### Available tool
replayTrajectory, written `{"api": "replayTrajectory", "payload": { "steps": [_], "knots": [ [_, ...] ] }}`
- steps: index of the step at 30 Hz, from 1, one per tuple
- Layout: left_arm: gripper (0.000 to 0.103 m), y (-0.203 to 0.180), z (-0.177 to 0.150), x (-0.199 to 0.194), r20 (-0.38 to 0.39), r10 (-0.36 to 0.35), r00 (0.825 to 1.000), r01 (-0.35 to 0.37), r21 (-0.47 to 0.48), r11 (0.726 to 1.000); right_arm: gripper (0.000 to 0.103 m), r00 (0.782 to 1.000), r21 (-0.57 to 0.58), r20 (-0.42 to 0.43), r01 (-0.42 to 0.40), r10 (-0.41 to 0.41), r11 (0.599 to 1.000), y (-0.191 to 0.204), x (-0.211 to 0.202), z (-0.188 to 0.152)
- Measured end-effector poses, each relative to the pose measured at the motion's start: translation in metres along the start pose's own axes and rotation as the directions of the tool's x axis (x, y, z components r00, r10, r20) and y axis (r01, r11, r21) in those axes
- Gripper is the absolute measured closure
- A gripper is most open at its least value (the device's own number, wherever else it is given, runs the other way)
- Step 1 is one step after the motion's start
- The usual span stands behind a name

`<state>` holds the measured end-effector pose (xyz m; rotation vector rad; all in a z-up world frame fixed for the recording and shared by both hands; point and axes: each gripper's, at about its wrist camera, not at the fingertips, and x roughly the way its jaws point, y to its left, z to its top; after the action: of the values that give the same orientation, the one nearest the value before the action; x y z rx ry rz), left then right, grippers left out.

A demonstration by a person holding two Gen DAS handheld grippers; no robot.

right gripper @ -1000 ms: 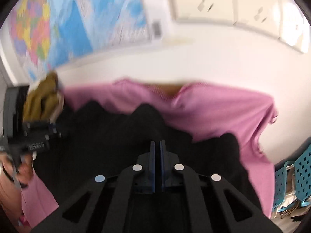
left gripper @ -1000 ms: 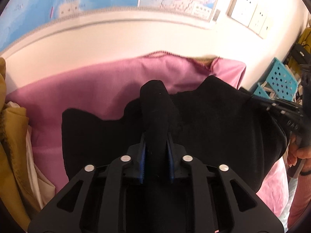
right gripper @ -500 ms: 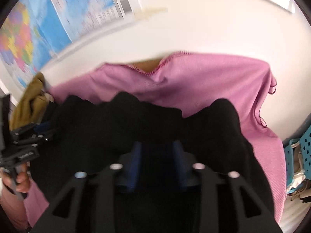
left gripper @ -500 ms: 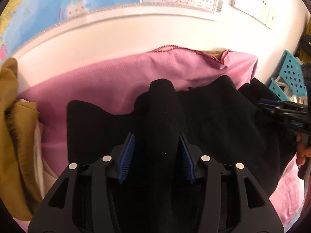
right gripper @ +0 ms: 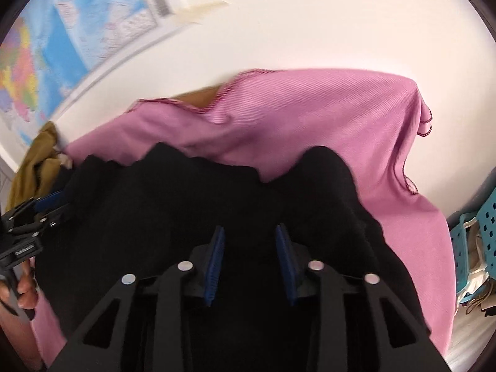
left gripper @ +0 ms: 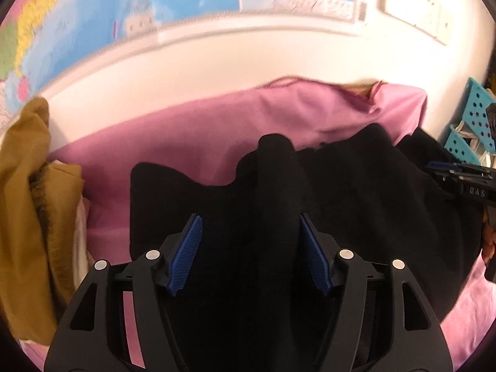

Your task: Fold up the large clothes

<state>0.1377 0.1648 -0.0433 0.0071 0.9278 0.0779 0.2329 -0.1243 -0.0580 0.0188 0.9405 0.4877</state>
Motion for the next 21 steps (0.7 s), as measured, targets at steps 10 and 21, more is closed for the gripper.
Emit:
{"api": "replayTrajectory", "payload": {
  "steps": [10,21],
  "knots": [
    [0.034,0.018,-0.007,-0.006,0.008,-0.058,0.998,0.059,-0.049,0.997,0.050,0.991,0.081,0.071,-0.115,0.109,0.990,-0.013,-0.046,-0.007],
    [0.026,0.061,-0.095,-0.098,0.103,-0.218,0.970,0.231,-0.139,0.963,0.028,0.909,0.238,0.155,-0.414,0.387,0.878,-0.038,-0.139,-0.120]
  ]
}}
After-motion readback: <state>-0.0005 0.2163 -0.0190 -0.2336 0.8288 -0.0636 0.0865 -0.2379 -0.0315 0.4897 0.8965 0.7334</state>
